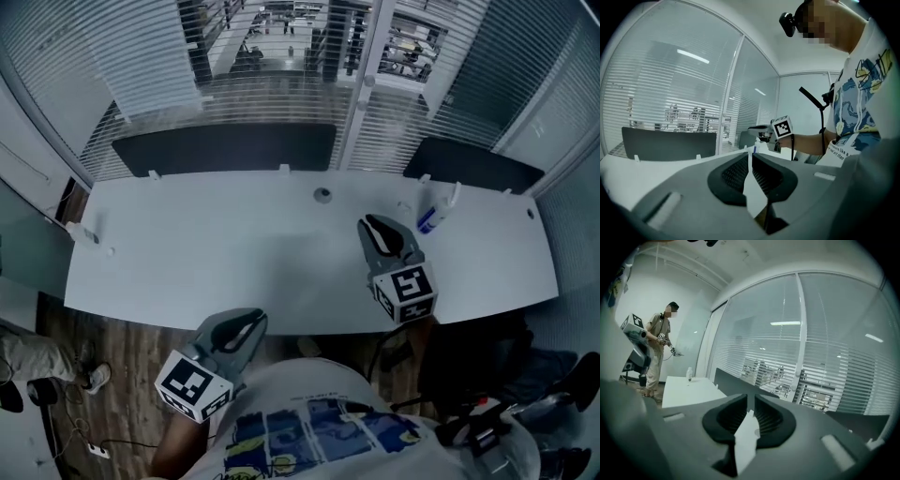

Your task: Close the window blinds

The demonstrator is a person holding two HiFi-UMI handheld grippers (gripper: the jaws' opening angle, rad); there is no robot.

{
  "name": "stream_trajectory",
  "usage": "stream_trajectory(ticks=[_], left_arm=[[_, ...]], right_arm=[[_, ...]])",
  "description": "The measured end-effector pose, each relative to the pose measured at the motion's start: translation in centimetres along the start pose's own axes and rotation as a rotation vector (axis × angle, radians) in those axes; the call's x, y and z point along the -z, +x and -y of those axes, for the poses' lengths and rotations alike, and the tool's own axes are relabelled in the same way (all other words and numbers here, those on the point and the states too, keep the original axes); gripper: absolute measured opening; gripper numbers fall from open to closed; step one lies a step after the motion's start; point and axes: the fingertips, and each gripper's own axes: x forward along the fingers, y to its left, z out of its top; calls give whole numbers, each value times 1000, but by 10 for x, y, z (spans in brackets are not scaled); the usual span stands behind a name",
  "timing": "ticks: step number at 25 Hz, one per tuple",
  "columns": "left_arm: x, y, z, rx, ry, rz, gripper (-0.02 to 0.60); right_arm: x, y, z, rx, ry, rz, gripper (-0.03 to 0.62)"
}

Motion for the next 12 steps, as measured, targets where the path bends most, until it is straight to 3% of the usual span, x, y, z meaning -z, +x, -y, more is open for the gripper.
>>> stream_trajectory(ticks=[12], left_arm=[[-17, 35, -23, -158, -57, -21, 29]], right_arm=[[-8, 119, 131, 104, 31, 24, 38]])
